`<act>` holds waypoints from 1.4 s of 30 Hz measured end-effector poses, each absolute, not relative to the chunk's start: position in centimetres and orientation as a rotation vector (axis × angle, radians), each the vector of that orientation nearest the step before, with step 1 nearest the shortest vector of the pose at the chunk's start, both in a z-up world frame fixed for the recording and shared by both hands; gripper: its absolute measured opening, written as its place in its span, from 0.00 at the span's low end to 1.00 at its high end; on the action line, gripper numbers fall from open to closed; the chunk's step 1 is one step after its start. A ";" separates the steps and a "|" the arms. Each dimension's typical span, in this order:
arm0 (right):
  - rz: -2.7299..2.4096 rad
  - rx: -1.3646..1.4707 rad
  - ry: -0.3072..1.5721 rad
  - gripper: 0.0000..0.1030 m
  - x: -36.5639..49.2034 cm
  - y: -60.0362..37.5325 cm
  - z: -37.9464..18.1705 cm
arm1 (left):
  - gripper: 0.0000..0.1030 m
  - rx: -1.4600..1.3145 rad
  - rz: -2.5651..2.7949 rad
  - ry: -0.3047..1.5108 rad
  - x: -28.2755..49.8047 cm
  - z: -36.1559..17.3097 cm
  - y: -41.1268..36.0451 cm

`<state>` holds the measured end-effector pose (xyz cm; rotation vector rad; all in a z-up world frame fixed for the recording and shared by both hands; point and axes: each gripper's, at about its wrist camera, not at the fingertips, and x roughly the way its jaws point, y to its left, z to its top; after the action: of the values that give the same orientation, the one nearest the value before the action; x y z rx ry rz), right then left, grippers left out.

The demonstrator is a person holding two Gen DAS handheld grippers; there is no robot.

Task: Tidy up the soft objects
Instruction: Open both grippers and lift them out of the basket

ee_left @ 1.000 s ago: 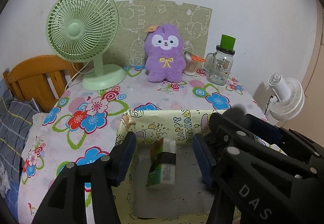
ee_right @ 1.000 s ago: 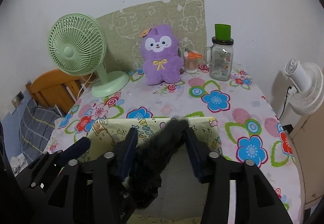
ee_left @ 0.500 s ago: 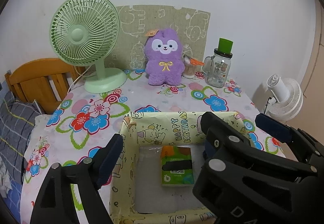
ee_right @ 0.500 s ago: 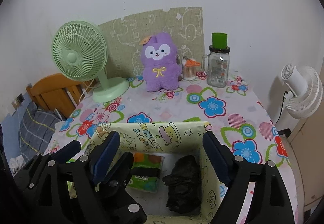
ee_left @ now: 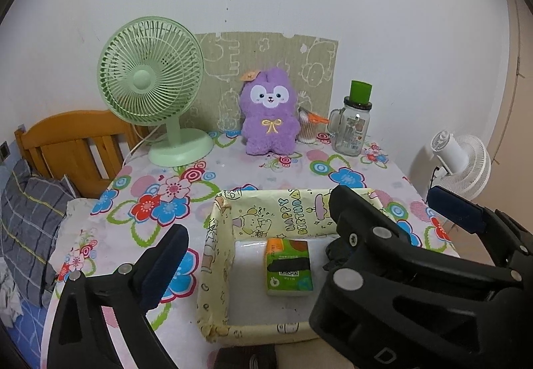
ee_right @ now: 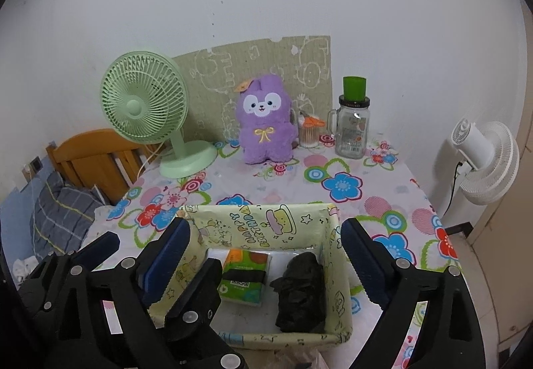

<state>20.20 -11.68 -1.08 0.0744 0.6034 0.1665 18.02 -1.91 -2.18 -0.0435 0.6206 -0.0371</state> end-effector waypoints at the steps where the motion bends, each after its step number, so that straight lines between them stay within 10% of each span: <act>1: 0.165 0.071 0.599 0.92 19.9 -11.6 -0.9 | 0.97 -0.044 -0.038 0.616 17.7 -2.1 -1.9; 42: 0.115 0.069 0.476 0.97 8.8 -13.0 1.7 | 1.00 -0.024 -0.093 0.513 7.4 0.4 -3.4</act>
<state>8.76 -13.02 1.71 0.0689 0.4758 0.1153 7.44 -3.36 0.39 -0.0236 0.5134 -0.0932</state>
